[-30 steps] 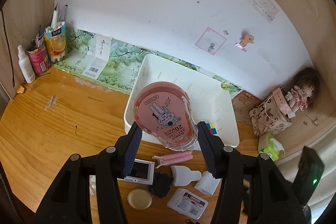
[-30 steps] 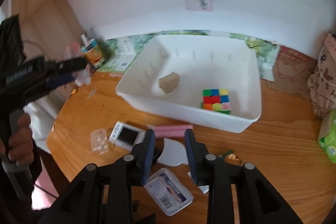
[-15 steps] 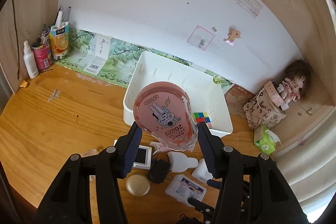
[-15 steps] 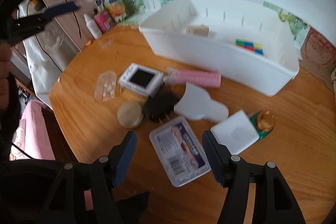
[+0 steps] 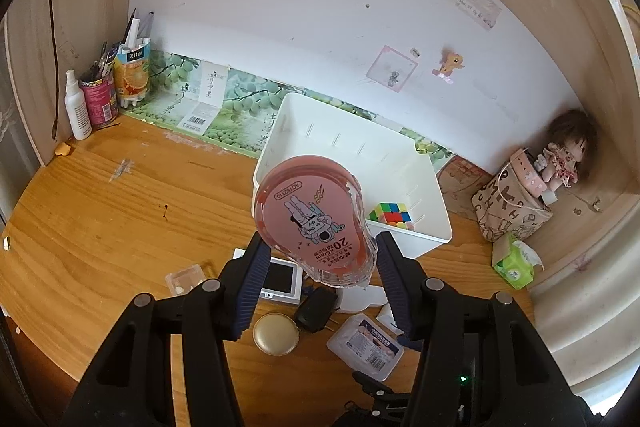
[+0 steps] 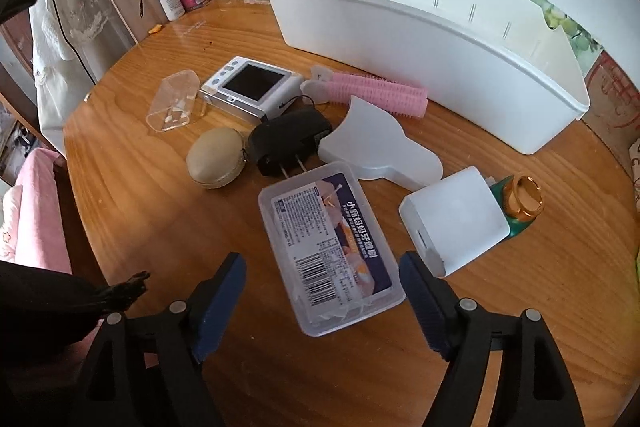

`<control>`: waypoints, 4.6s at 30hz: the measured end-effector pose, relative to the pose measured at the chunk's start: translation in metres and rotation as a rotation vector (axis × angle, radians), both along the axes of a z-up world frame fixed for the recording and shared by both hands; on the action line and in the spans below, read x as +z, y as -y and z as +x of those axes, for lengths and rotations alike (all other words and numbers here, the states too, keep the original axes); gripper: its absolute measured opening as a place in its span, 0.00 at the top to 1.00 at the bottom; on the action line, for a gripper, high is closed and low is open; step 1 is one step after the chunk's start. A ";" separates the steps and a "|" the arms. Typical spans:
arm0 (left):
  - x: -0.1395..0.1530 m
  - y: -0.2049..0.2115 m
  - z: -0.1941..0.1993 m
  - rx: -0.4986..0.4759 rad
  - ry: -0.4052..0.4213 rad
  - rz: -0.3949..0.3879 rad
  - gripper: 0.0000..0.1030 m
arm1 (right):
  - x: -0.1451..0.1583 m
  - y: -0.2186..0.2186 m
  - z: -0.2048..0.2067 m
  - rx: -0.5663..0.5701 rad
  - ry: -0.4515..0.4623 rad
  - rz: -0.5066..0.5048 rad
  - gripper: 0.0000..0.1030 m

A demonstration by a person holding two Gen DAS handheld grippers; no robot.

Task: Organize rigid objects
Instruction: 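Carry the pink tape dispenser over the white bin with the left tool, then lower the tape dispenser into the bin and open the left tool, then move both tools back toward the floss box and clear acrylic box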

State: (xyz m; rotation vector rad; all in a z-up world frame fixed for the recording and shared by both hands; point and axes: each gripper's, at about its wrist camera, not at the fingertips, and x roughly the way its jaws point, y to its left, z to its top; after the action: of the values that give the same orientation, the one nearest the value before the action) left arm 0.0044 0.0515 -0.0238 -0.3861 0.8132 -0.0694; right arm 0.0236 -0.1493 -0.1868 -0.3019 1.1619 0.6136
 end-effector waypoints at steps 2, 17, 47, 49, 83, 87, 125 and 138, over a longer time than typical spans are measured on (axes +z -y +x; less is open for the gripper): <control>0.000 0.001 0.000 0.000 0.001 0.005 0.44 | -0.007 -0.002 0.003 0.002 -0.023 -0.004 0.23; 0.005 0.010 0.014 -0.047 0.015 0.034 0.44 | -0.017 -0.006 0.014 -0.045 -0.080 -0.003 0.37; 0.008 0.026 0.080 -0.141 0.013 0.121 0.44 | 0.099 0.000 0.070 -0.076 0.025 0.238 0.86; 0.006 0.026 0.086 -0.140 0.009 0.128 0.44 | 0.097 0.001 0.072 -0.081 0.013 0.238 0.86; -0.021 0.028 0.141 -0.055 -0.039 0.166 0.25 | 0.063 0.014 0.106 -0.177 -0.097 0.171 0.77; -0.004 0.024 0.123 -0.028 0.008 0.167 0.25 | 0.071 0.017 0.097 -0.190 -0.078 0.179 0.55; -0.024 -0.015 -0.056 0.154 -0.096 0.188 0.23 | 0.049 0.046 -0.053 -0.403 -0.227 0.240 0.26; -0.081 -0.027 -0.076 0.121 -0.343 0.173 0.23 | 0.012 0.046 -0.054 -0.524 -0.392 0.280 0.26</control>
State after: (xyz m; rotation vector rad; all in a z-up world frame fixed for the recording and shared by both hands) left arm -0.0717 0.0785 -0.1047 -0.2858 1.1230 0.1835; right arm -0.0308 -0.1951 -0.1746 0.3728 1.4383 0.3678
